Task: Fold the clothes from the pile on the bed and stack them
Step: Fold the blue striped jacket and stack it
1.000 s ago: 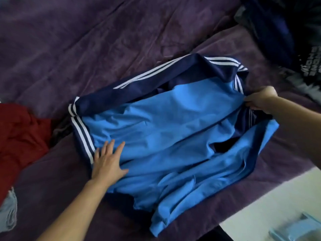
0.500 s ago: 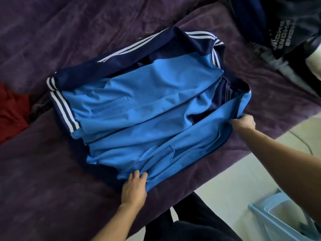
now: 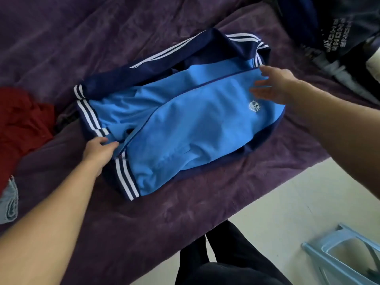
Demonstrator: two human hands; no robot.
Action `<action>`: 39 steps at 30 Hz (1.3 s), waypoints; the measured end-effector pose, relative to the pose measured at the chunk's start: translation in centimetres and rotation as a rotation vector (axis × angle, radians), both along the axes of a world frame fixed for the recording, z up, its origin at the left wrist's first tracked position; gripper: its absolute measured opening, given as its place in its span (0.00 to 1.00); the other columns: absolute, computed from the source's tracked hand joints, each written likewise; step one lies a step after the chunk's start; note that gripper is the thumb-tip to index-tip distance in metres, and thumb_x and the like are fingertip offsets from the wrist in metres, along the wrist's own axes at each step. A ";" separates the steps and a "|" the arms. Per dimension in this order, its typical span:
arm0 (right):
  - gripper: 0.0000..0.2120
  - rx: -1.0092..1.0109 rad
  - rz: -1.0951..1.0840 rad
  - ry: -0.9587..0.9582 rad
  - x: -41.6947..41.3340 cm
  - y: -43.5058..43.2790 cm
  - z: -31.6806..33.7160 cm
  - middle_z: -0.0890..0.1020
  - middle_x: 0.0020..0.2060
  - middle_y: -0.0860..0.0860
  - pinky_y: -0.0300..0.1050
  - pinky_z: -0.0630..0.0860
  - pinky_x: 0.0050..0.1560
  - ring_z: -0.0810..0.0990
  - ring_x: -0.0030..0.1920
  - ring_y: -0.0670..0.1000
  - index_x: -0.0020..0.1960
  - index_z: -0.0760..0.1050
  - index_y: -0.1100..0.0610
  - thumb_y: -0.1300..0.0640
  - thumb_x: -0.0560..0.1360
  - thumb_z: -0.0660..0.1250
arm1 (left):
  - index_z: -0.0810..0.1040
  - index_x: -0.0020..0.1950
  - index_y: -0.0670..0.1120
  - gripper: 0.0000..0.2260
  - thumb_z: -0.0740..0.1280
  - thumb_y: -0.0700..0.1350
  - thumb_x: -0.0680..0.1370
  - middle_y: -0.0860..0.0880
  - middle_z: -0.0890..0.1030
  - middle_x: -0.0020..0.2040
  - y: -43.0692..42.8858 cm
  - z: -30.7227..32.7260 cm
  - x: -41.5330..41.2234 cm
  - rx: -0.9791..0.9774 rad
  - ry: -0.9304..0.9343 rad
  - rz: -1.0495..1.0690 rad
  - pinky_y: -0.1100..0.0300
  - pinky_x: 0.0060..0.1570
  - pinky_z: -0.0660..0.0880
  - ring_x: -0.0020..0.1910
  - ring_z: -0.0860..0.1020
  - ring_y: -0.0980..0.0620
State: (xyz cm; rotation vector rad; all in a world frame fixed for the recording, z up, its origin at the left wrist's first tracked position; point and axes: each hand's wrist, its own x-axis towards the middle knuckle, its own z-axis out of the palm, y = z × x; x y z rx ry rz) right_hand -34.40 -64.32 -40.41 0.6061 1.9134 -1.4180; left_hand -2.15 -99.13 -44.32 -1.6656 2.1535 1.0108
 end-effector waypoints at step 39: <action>0.07 -0.110 -0.273 -0.296 17.0 4.7 -8.8 0.81 0.28 0.51 0.36 0.71 0.25 0.83 0.30 0.49 0.43 0.72 0.58 0.58 0.79 0.60 | 0.63 0.74 0.52 0.32 0.70 0.56 0.73 0.44 0.52 0.78 14.8 -7.9 3.3 -0.455 -0.272 -1.115 0.39 0.72 0.47 0.76 0.47 0.37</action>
